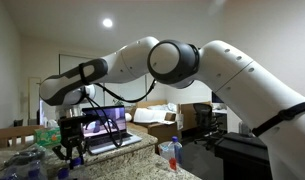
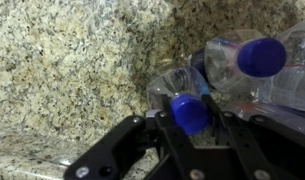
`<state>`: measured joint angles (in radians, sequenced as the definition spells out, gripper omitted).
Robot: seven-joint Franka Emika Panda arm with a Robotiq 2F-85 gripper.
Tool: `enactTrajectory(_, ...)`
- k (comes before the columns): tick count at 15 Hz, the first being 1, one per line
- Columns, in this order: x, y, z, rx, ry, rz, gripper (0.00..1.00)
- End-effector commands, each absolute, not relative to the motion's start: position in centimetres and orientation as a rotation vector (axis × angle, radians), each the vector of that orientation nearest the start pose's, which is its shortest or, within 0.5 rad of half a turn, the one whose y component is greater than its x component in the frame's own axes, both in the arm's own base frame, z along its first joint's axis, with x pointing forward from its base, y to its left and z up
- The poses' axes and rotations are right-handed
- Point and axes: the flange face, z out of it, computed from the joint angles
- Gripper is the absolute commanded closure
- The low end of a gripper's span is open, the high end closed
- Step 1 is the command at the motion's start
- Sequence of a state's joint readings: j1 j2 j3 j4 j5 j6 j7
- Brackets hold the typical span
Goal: Move the three bottles to the left, one at a time
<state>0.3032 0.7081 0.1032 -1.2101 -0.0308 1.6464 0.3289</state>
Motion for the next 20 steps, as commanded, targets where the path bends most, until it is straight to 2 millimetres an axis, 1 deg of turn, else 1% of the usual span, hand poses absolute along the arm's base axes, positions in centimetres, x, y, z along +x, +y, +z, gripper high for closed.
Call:
enactTrajectory(1,66.4,26.3,34.8,-3.155,-0.071,0.401,0.45)
enactTrajectory(2,66.4,26.3,34.8,-3.153,-0.07,0.401,0.38)
enactTrajectory(4,66.4,26.3,34.9,-3.152,-0.07,0.398,0.27)
enactTrajectory(7,66.3,26.3,34.9,-3.149,-0.071,0.399,0.08)
enactTrajectory(8,66.2,26.4,35.3,-3.152,-0.077,0.396,0.02)
enactTrajectory(9,66.2,26.4,35.5,-3.154,-0.078,0.389,0.01)
enactTrajectory(11,65.6,25.8,38.9,-3.163,-0.067,0.29,0.0)
enactTrajectory(13,64.7,24.7,43.4,-3.148,-0.033,0.148,0.0)
enactTrajectory(15,63.7,23.1,47.0,-3.123,0.008,0.047,0.0)
enactTrajectory(17,62.0,20.4,49.6,-3.111,0.043,0.034,0.0)
enactTrajectory(20,59.7,14.8,51.7,-3.071,0.183,0.064,0.0)
